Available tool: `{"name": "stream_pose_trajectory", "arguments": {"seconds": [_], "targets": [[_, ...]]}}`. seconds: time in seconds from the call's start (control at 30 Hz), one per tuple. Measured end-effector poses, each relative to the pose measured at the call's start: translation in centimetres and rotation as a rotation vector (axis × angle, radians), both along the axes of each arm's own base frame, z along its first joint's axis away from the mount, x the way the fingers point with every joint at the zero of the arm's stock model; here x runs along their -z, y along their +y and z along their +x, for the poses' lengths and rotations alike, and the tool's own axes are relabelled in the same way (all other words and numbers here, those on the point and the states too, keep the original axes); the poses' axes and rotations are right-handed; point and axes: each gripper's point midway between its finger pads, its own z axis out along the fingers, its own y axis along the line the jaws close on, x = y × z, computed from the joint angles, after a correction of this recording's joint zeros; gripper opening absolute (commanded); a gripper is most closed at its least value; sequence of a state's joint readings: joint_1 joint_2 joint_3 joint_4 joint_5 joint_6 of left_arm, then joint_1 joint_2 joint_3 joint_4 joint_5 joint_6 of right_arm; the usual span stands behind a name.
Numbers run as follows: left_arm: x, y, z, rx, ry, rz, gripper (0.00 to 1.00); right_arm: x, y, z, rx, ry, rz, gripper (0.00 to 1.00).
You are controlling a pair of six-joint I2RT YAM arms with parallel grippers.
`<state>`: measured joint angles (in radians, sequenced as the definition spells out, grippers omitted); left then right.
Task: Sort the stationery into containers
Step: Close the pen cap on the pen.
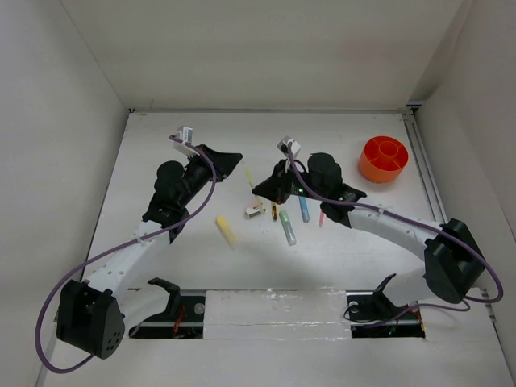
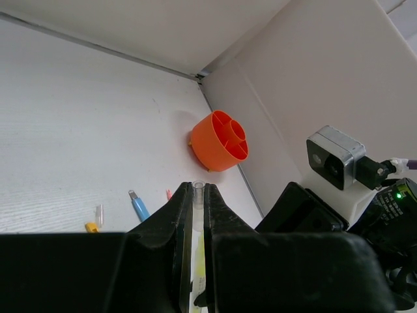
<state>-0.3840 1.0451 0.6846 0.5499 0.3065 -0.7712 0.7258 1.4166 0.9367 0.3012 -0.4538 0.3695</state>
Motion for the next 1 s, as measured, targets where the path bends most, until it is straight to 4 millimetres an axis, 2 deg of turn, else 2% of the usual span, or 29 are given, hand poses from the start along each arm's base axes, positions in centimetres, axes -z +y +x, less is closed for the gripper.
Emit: {"name": "stream_pose_trajectory", "arguments": {"seconds": [0.63, 1.0], "targets": [[0.0, 0.0, 0.0, 0.001, 0.000, 0.000, 0.00, 0.4, 0.0, 0.3, -0.003, 0.003, -0.007, 0.00], [-0.6, -0.1, -0.1, 0.009, -0.022, -0.013, 0.00, -1.6, 0.2, 1.1, 0.001, -0.025, 0.016, 0.00]]}}
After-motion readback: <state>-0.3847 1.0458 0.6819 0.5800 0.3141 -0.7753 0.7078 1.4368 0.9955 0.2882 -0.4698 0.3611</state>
